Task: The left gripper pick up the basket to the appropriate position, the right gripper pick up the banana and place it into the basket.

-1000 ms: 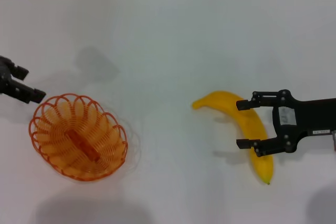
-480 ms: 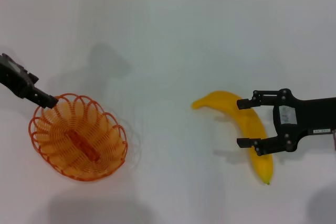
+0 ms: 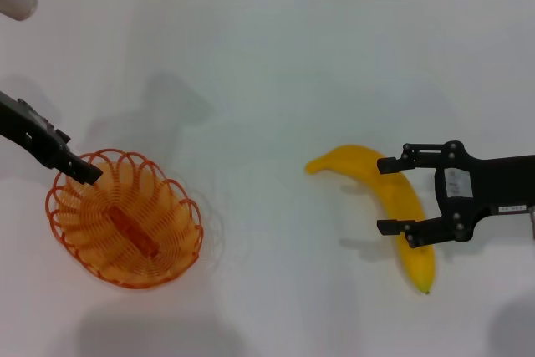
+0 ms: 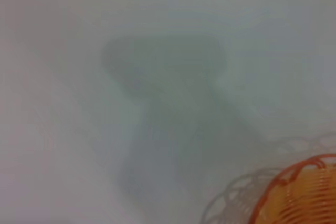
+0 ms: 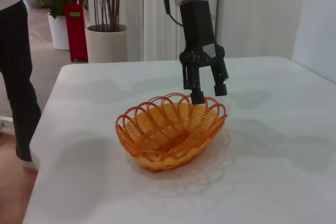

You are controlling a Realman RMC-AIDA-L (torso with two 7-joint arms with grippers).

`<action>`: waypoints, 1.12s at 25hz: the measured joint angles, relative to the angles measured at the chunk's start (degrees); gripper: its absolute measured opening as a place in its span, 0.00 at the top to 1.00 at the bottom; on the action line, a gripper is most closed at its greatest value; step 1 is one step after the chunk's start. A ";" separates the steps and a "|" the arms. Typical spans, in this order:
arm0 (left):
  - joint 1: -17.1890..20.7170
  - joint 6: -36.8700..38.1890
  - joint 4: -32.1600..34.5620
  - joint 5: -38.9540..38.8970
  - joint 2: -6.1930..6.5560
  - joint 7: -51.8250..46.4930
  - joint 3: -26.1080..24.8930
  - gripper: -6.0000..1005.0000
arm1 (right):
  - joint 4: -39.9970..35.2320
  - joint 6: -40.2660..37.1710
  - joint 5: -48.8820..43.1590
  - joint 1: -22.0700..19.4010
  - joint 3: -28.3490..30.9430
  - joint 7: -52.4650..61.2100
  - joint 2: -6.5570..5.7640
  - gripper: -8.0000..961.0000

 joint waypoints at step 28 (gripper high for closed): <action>-0.79 -2.62 -4.43 -2.18 -0.03 1.98 -0.66 0.17 | 0.00 0.00 -0.12 -0.07 0.01 0.00 0.00 0.14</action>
